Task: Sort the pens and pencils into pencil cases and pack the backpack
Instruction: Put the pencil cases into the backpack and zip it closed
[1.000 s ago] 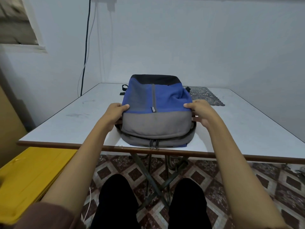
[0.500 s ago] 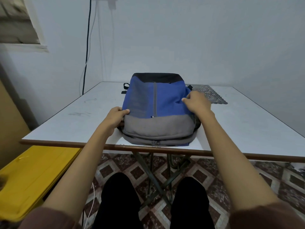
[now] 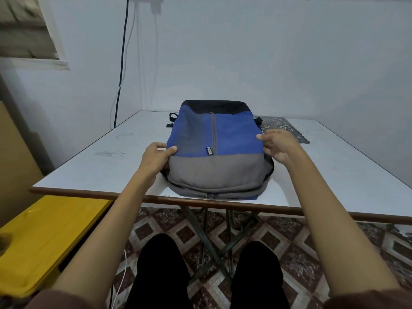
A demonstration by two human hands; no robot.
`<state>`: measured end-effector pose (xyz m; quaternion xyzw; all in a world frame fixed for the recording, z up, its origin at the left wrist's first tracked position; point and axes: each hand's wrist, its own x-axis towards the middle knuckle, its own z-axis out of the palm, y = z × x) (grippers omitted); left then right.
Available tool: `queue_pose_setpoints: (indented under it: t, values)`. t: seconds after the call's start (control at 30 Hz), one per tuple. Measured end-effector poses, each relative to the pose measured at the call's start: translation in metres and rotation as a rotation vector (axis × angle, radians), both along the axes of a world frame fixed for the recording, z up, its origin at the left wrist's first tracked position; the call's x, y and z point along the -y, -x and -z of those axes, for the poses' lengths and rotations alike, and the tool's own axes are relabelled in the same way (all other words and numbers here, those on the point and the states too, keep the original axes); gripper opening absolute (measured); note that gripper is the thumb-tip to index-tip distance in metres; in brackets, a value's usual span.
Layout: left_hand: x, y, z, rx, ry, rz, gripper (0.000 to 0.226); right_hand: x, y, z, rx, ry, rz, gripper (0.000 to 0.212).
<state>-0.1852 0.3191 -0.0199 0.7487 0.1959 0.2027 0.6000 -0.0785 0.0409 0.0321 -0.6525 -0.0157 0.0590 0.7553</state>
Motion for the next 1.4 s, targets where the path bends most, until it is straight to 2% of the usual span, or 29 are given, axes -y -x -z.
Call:
queue_pose_setpoints:
  t: [0.03,0.1,0.2,0.23,0.27,0.3,0.4,0.43,0.5,0.57,0.6,0.73,0.8,0.93,1.03,1.2,1.33,1.4]
  values:
    - [0.001,0.002,0.002,0.022,-0.03,-0.029,0.042,0.004,0.002,0.008,-0.016,0.015,0.012,0.023]
    - [0.004,0.006,0.004,0.06,-0.2,-0.094,0.052,0.008,0.003,0.027,0.005,0.193,0.048,0.029]
    - [0.003,0.007,0.013,0.027,-0.56,-0.201,0.054,0.003,0.005,0.045,0.208,0.703,0.137,0.036]
    - [0.001,0.006,0.016,0.016,-0.574,-0.204,0.052,-0.001,0.007,0.049,0.276,0.887,0.173,0.039]
    - [0.001,0.005,0.018,0.017,-0.483,-0.169,0.049,-0.004,0.013,0.051,0.309,1.003,0.184,0.041]
    - [0.003,0.007,0.018,0.027,-0.342,-0.117,0.045,-0.006,0.016,0.054,0.304,1.019,0.16,0.044]
    - [0.011,0.008,0.018,0.022,-0.045,0.039,0.037,-0.01,0.023,0.058,0.24,0.674,0.04,0.039]
    - [0.014,0.008,0.017,0.006,0.012,0.07,0.041,-0.012,0.027,0.058,0.219,0.551,0.032,0.036]
    - [0.017,0.004,0.02,-0.002,0.072,0.064,0.062,-0.015,0.033,0.057,0.185,0.421,0.017,0.052]
    - [0.02,-0.002,0.027,0.032,0.047,0.025,0.05,-0.019,0.035,0.061,0.211,0.455,0.05,0.067]
    - [0.02,-0.005,0.031,0.042,0.033,0.001,0.045,-0.021,0.034,0.065,0.239,0.459,0.082,0.066]
    - [0.018,-0.021,0.041,0.049,0.013,-0.026,0.067,-0.023,0.027,0.075,0.179,0.163,0.183,0.069]
    - [0.015,-0.032,0.043,0.035,0.006,-0.028,0.064,-0.026,0.022,0.075,0.148,0.082,0.202,0.068]
    - [0.008,-0.054,0.034,0.007,0.003,-0.033,0.056,-0.038,0.003,0.07,0.144,0.047,0.219,0.068]
    - [0.003,-0.073,0.029,-0.005,0.002,-0.031,0.031,-0.046,-0.016,0.068,0.163,0.091,0.216,0.068]
    - [-0.001,-0.095,0.023,-0.006,-0.047,-0.016,0.021,-0.053,-0.044,0.068,0.177,0.117,0.216,0.069]
    - [0.001,-0.106,0.019,0.001,-0.076,0.0,0.033,-0.055,-0.059,0.068,0.187,0.13,0.217,0.073]
    - [0.001,-0.109,0.019,0.014,-0.103,0.005,0.039,-0.058,-0.059,0.07,0.24,0.21,0.228,0.072]
